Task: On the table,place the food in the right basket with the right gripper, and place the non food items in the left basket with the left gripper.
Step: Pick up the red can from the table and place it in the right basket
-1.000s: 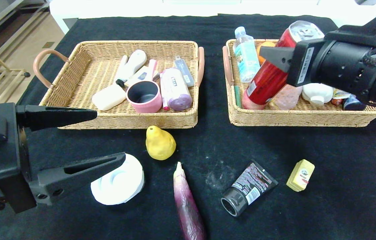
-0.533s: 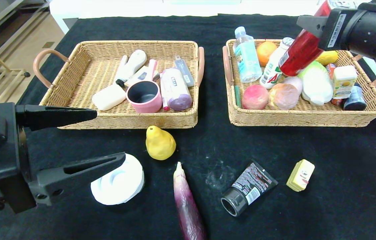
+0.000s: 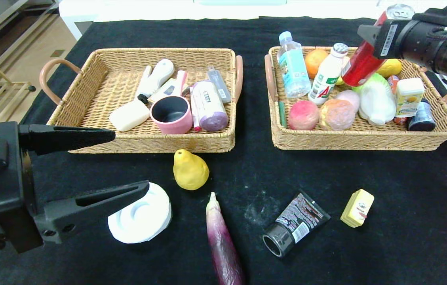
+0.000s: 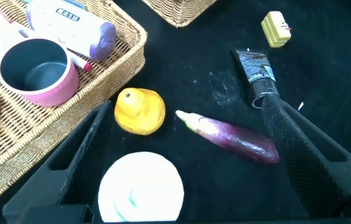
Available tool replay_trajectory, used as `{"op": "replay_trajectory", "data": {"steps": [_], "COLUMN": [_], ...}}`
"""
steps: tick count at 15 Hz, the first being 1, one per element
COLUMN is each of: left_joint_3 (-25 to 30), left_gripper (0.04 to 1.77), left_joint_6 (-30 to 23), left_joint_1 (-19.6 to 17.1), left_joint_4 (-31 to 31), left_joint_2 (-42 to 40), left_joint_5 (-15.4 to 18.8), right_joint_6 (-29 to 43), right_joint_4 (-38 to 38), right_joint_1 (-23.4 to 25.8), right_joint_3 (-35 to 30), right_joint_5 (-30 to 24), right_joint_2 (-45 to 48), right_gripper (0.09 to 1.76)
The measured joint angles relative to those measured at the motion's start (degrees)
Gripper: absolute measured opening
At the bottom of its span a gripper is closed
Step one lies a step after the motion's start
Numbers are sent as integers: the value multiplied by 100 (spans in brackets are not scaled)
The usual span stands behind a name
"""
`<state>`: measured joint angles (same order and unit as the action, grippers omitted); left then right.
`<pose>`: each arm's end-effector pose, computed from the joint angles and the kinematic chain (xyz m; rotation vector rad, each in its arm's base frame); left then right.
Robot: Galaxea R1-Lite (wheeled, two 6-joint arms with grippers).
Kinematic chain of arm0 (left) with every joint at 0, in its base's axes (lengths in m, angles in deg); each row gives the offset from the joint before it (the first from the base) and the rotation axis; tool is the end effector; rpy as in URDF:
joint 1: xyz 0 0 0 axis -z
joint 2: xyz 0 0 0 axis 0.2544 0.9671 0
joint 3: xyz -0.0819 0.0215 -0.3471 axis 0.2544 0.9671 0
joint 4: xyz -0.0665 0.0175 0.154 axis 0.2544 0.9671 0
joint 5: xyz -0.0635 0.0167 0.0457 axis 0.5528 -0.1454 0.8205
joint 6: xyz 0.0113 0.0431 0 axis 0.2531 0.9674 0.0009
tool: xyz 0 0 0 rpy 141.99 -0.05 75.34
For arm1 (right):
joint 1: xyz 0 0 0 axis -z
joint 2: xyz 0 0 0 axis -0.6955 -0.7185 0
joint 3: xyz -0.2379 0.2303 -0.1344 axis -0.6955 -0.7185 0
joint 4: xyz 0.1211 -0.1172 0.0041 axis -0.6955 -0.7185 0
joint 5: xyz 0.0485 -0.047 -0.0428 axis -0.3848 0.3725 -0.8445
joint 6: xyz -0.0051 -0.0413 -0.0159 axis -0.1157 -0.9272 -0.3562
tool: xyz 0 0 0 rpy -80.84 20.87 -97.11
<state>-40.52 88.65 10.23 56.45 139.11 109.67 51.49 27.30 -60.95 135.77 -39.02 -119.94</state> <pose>0.1020 -0.0641 0.3419 0.2686 0.0688 -0.7982 0.3193 0.0895 0.4270 -0.0272 -0.1874 0.1258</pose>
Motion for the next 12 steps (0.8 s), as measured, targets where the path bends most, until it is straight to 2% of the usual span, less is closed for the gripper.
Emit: {"op": "replay_trajectory", "data": {"steps": [6,12], "left_joint_3": [6,9], "left_gripper": [172,172], "left_joint_6": [2,-2], "left_joint_1": [0,0], "left_joint_4": [2,0], "left_joint_2": [-1,-11], "left_joint_5": [5,7], "right_joint_6": [2,13], "right_joint_4": [-20,0], "right_joint_1": [106,116], "right_joint_3": [190,229], "right_joint_5": [6,9], "right_joint_2": [-284,-332], "right_gripper": [108,139]}}
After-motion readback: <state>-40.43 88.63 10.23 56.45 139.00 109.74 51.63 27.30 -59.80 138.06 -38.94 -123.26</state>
